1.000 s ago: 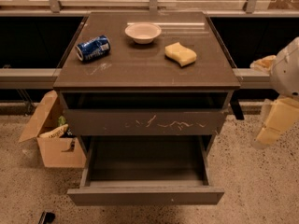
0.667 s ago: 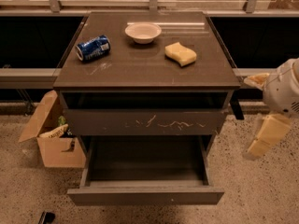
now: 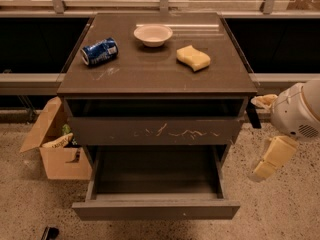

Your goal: Close middle drawer

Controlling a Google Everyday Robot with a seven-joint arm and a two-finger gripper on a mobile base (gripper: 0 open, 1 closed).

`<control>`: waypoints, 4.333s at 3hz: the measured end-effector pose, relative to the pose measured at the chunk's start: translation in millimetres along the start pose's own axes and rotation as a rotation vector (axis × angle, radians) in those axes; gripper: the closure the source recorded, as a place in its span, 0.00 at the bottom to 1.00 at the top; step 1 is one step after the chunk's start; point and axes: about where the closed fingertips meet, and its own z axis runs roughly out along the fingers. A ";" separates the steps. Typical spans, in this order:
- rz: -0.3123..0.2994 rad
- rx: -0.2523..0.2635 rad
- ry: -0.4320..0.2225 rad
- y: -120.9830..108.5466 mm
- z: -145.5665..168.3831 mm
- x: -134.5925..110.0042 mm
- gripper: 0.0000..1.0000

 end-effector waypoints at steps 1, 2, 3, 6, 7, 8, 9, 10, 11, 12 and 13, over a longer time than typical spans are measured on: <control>-0.061 -0.027 -0.017 12.3 16.9 1.3 0.00; -0.186 -0.096 -0.023 45.7 71.7 10.0 0.00; -0.261 -0.212 -0.016 92.6 151.5 29.5 0.00; -0.262 -0.338 -0.005 126.0 234.7 67.0 0.18; -0.262 -0.413 -0.002 136.3 288.0 98.4 0.41; -0.249 -0.456 0.000 144.3 326.8 124.7 0.65; -0.215 -0.442 0.004 140.6 355.4 149.2 0.89; -0.184 -0.402 0.003 128.5 381.4 162.4 1.00; -0.155 -0.366 -0.008 113.8 403.3 168.9 0.82; -0.148 -0.338 -0.025 101.6 415.6 168.7 0.58; -0.146 -0.312 -0.038 91.0 422.4 166.1 0.35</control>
Offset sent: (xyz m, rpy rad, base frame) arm -0.0573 0.0664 -0.1688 -0.0185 0.0415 0.4010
